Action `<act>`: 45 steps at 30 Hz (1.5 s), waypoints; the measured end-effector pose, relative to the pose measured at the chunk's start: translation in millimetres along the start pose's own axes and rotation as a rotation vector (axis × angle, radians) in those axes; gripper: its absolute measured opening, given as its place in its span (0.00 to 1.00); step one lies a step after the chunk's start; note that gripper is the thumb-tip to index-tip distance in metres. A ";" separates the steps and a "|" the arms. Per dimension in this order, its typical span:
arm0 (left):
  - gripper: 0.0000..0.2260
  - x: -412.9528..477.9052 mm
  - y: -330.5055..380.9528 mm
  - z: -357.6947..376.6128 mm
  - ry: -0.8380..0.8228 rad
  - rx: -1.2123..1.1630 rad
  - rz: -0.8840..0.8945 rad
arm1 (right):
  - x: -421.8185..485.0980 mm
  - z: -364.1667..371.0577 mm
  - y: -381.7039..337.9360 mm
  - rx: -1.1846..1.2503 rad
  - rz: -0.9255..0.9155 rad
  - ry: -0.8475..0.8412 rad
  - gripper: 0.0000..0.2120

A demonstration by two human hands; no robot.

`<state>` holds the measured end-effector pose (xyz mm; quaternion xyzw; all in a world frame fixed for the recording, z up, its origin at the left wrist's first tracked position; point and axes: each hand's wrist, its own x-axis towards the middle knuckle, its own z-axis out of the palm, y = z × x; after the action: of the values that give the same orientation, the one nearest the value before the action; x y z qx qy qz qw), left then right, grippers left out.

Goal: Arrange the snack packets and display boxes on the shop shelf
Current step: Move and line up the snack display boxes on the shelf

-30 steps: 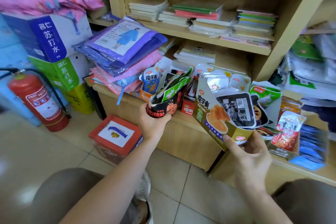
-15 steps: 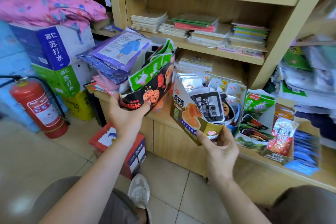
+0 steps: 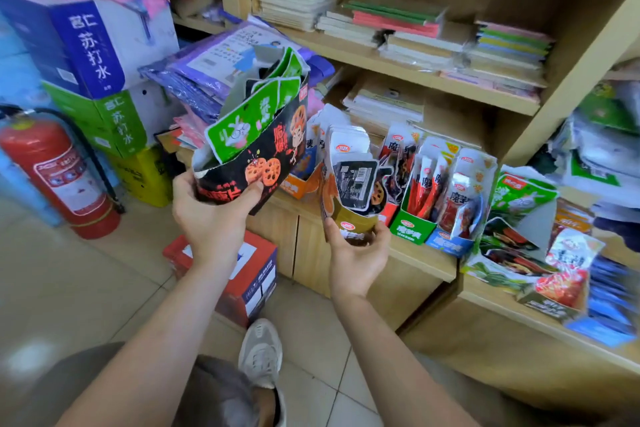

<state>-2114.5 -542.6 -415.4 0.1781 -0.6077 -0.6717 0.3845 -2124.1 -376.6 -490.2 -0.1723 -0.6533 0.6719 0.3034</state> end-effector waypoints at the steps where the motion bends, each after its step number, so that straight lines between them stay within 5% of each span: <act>1: 0.26 0.1 0.4 0.1 0.000 -0.003 0.000 | 2.1 4.8 6.2 -0.018 -0.018 -0.005 0.27; 10: 0.27 -3.8 -2.8 -1.7 -0.024 0.022 -0.022 | 39.9 19.7 34.5 -0.302 -0.134 -0.186 0.23; 15: 0.27 -9.0 -3.1 -2.1 -0.046 0.047 -0.029 | 42.6 12.8 45.9 -0.573 -0.177 -0.239 0.34; 22: 0.28 -9.2 -4.4 -5.6 -0.043 0.068 -0.038 | 45.0 1.3 44.0 -0.476 -0.193 -0.389 0.29; 31: 0.26 -8.8 -3.6 -8.8 -0.019 0.050 -0.042 | 59.3 20.0 28.9 -0.514 -0.079 -0.342 0.26; 33: 0.27 -7.0 -4.0 -9.6 -0.018 0.049 -0.057 | 48.1 1.7 35.5 -0.526 -0.278 -0.370 0.24; 36: 0.27 -6.8 -4.5 -10.3 -0.039 0.038 -0.068 | 45.3 -23.0 51.7 -0.718 -0.838 -0.535 0.24; 38: 0.27 -7.9 -4.4 -11.0 -0.052 0.047 -0.064 | 51.6 -24.9 54.5 -0.913 -0.971 -0.688 0.29; 42: 0.29 -13.1 -0.6 -12.2 -0.077 0.049 -0.053 | 58.4 -18.7 44.2 -1.137 -0.860 -0.871 0.35; 45: 0.28 -20.1 7.7 -7.6 -0.101 0.026 -0.043 | 54.4 -20.7 23.9 -0.958 -0.629 -0.971 0.34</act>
<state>-2093.9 -532.7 -414.1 0.1622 -0.6311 -0.6799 0.3364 -2156.6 -325.3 -506.5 0.2250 -0.9531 0.1960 0.0505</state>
